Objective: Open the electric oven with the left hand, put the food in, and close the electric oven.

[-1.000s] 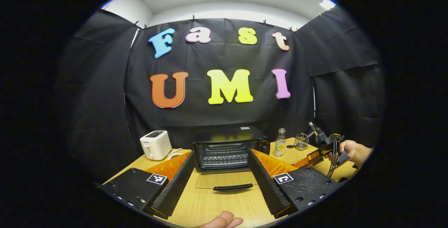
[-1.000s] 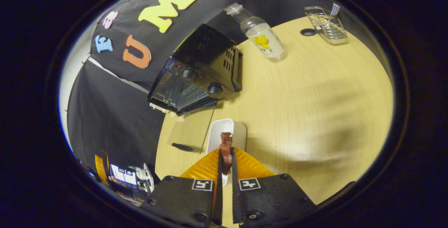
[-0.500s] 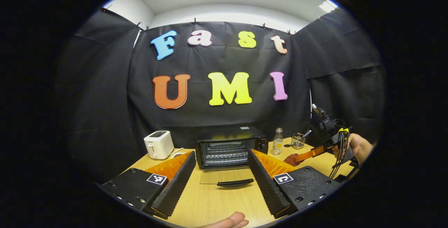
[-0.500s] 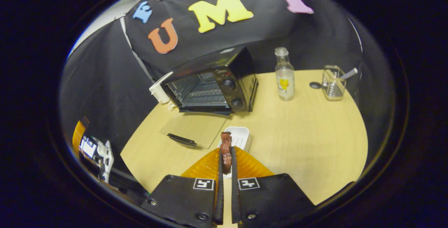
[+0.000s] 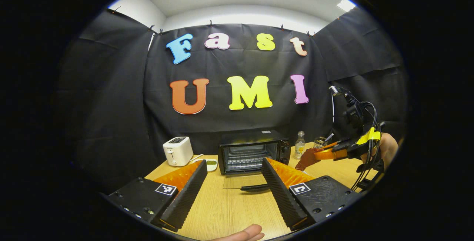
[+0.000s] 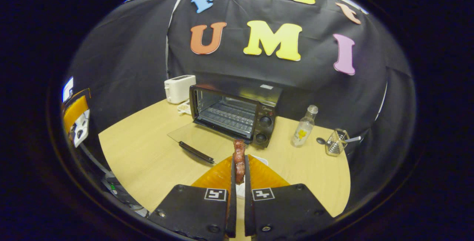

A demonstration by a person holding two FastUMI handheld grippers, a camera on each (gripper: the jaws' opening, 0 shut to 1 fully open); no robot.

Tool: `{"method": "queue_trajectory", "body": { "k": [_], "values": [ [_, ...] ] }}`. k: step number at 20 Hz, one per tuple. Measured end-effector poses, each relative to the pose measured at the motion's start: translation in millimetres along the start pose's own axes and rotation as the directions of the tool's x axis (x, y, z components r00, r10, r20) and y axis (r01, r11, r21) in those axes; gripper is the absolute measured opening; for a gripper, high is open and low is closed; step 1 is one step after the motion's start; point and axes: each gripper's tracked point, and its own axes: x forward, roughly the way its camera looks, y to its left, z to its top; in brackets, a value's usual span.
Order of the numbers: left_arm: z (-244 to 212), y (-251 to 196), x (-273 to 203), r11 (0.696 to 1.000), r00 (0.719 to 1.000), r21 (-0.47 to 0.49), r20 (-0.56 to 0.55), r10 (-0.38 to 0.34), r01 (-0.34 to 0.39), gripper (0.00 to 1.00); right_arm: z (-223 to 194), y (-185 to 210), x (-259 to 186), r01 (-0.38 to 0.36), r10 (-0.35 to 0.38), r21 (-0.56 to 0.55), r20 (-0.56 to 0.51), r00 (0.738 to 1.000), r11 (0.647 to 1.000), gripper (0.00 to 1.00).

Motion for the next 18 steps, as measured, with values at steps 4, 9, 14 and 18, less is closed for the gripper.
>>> {"method": "queue_trajectory", "body": {
  "k": [4,9,14,18],
  "values": [
    [-7,8,-5,0.999,1.000,-0.033,0.001,-0.010,0.010,0.95,19,26,21,0.014,-0.015,0.015,0.067,0.998,1.000,0.12],
    [-12,23,-7,0.998,1.000,-0.067,0.010,-0.003,0.004,0.95,36,53,65,-0.035,0.020,0.136,0.110,0.994,0.990,0.09],
    [-28,30,6,0.997,1.000,-0.083,-0.019,-0.005,0.003,0.94,48,73,124,-0.079,0.043,0.279,0.135,0.990,0.957,0.12],
    [-45,40,16,0.997,0.998,-0.073,-0.055,0.019,-0.023,0.94,60,87,175,-0.134,0.060,0.447,0.176,0.982,0.885,0.12]
  ]
}}
